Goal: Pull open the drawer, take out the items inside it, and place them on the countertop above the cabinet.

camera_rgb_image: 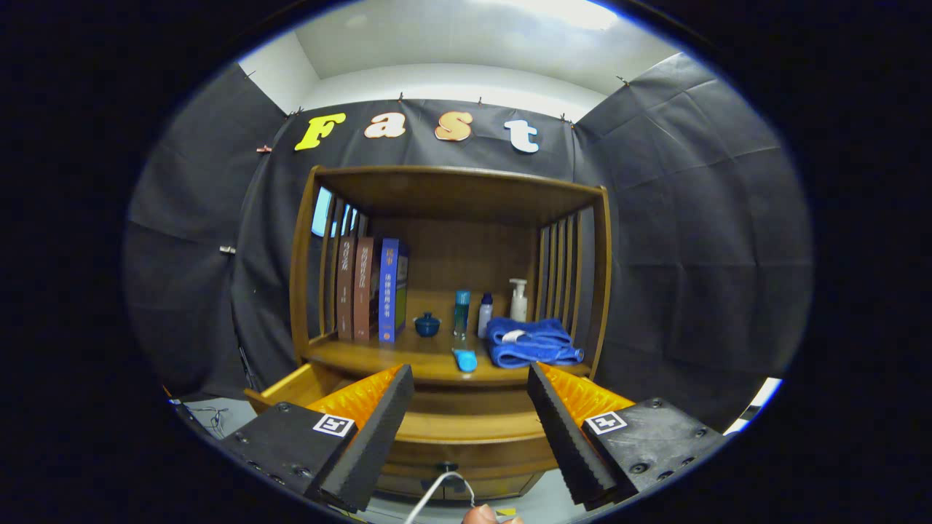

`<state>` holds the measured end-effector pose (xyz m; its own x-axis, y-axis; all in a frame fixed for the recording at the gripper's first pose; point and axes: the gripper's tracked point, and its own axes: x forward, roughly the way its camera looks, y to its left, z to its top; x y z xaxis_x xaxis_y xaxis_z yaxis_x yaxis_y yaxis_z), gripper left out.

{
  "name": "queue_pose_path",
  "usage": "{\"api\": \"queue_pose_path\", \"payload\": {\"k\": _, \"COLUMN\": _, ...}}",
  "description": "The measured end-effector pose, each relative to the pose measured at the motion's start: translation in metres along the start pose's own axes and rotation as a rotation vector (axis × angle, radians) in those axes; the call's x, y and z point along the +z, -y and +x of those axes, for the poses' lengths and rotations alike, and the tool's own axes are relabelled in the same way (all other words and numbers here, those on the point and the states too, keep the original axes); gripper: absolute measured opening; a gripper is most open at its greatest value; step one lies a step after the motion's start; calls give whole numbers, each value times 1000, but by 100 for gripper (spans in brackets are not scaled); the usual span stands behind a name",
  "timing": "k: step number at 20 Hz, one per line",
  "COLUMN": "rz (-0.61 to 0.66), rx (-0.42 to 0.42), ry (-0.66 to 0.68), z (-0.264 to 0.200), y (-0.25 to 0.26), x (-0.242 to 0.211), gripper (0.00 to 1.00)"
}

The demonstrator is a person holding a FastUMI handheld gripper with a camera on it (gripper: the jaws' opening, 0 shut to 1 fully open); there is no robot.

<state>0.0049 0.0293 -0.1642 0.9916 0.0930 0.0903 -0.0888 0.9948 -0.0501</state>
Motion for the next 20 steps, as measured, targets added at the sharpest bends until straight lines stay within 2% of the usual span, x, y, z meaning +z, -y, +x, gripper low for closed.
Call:
{"api": "queue_pose_path", "payload": {"k": 5, "rz": -36, "rx": -8, "ry": -60, "z": -13, "y": 1, "x": -60, "gripper": 99}}
{"api": "queue_pose_path", "payload": {"k": 12, "rz": 29, "rx": 8, "ry": -171, "z": 2, "y": -10, "x": -123, "gripper": 100}}
{"api": "queue_pose_path", "payload": {"k": 20, "rz": 43, "rx": 70, "ry": -195, "z": 32, "y": -33, "x": -149, "gripper": 98}}
